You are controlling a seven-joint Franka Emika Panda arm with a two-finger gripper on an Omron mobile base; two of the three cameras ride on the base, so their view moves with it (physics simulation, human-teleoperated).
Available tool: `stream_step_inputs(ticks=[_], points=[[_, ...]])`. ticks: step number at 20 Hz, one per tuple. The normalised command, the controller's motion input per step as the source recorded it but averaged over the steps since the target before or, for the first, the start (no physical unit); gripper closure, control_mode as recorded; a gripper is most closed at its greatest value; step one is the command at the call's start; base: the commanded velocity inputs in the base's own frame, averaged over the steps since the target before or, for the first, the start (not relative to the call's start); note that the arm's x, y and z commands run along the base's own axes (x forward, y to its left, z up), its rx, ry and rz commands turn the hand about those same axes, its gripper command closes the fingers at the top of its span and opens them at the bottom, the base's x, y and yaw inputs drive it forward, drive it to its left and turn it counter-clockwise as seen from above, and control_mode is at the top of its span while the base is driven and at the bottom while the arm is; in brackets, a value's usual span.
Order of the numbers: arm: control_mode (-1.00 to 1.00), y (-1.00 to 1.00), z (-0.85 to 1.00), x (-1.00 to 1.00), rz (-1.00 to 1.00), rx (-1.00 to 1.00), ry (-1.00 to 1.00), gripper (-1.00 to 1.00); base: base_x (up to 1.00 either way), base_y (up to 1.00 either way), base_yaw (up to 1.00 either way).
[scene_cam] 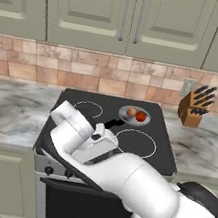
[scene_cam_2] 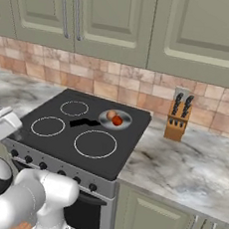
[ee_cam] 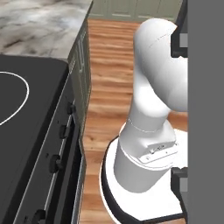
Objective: Place the pan on the rear right burner on the stove. Then place the tomato and the onion in the pan and turn on the rear right burner.
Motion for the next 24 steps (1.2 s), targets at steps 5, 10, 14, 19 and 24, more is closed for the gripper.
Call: stream_step_inputs(ticks=[5, 10, 14, 19, 24], points=[[-1.00, 0.43, -0.14, 0.00, 0.00, -0.12, -0.11, -1.00, 0.00, 0.00, 0.00], [-1.00, 0.40, -0.28, 0.00, 0.00, -0.19, -0.15, -1.00, 0.00, 0.00, 0.00], [-1.00, 0.16, -0.31, -0.27, 0.00, -0.17, -0.28, -1.00, 0.00, 0.00, 0.00], [-1.00, 0.00, -0.27, -0.54, 0.02, -0.05, -0.45, -1.00, 0.00, 0.00, 0.00], [-1.00, 0.00, -0.24, -0.60, 0.09, -0.01, -0.59, -1.00, 0.00, 0.00, 0.00]])
